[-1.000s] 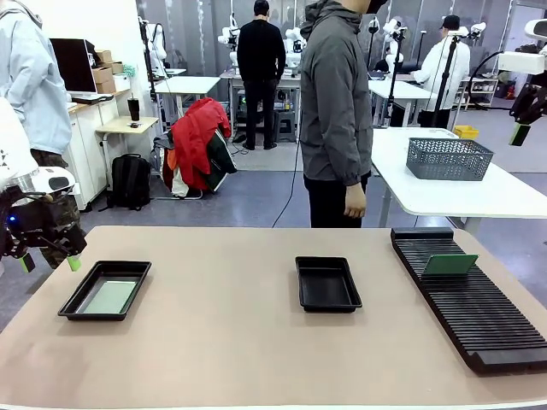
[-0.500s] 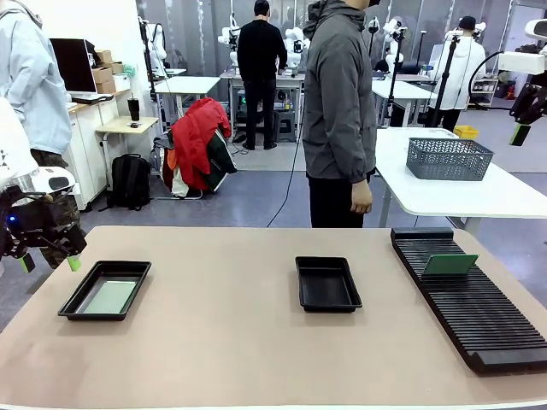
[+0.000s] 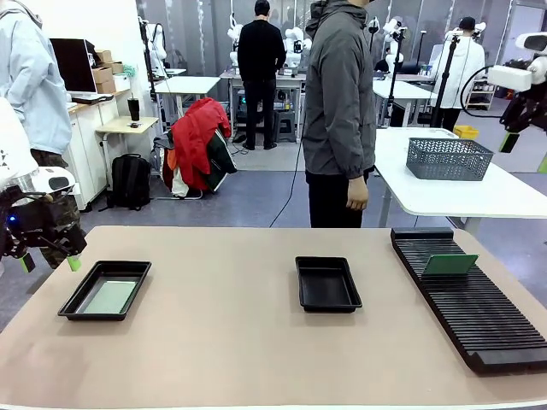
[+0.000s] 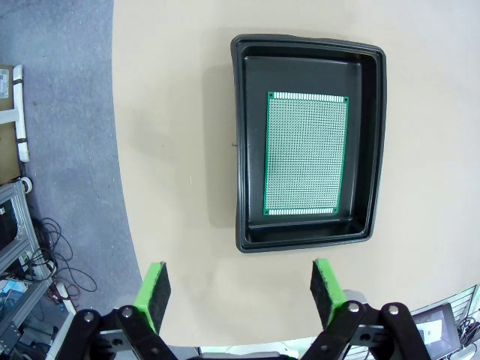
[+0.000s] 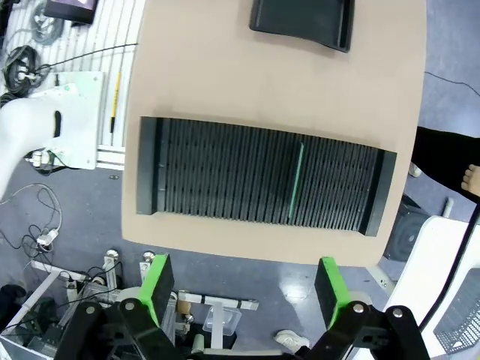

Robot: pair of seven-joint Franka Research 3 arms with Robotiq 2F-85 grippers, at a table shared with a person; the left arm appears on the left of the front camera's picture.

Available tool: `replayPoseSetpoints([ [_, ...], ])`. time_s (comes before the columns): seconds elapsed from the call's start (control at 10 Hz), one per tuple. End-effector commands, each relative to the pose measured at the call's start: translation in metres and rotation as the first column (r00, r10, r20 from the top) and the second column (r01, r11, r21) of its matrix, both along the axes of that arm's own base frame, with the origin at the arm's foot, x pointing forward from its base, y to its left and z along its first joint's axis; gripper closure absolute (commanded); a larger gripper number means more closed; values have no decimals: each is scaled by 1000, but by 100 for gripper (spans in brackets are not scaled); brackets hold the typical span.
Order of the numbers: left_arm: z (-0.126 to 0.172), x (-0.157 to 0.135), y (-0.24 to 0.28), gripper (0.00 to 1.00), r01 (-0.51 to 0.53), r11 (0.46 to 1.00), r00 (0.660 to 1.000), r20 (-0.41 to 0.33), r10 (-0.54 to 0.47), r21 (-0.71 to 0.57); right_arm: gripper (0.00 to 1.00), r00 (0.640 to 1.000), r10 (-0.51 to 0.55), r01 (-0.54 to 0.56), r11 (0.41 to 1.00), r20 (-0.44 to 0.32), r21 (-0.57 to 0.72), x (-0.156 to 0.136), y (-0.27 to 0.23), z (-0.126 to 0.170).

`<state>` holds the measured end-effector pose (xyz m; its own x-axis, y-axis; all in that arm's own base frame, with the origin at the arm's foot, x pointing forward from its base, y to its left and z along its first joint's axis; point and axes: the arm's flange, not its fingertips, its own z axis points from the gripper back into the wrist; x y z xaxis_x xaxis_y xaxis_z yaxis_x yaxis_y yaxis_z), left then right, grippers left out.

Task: Inspect and transfer BCBs to ESD trays.
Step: Pick up the Blank PCB from the PCB Rack and place it in the right ESD tray.

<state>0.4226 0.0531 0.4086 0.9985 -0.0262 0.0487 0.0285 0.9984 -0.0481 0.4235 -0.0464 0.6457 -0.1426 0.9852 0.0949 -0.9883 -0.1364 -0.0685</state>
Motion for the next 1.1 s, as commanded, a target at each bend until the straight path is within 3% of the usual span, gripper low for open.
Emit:
replayPoseSetpoints([
  [0.0,-2,1,1,0,0,1000,1000,10,0,-5,0,999,20,-18,999,51,-41,4,-6,-35],
  [0.6,-2,1,1,0,0,1000,1000,10,0,-5,0,992,18,-11,998,128,-57,38,-12,-123],
  [1.0,-2,1,1,0,0,1000,1000,10,0,-5,0,991,18,-12,999,136,-41,55,-9,-179],
])
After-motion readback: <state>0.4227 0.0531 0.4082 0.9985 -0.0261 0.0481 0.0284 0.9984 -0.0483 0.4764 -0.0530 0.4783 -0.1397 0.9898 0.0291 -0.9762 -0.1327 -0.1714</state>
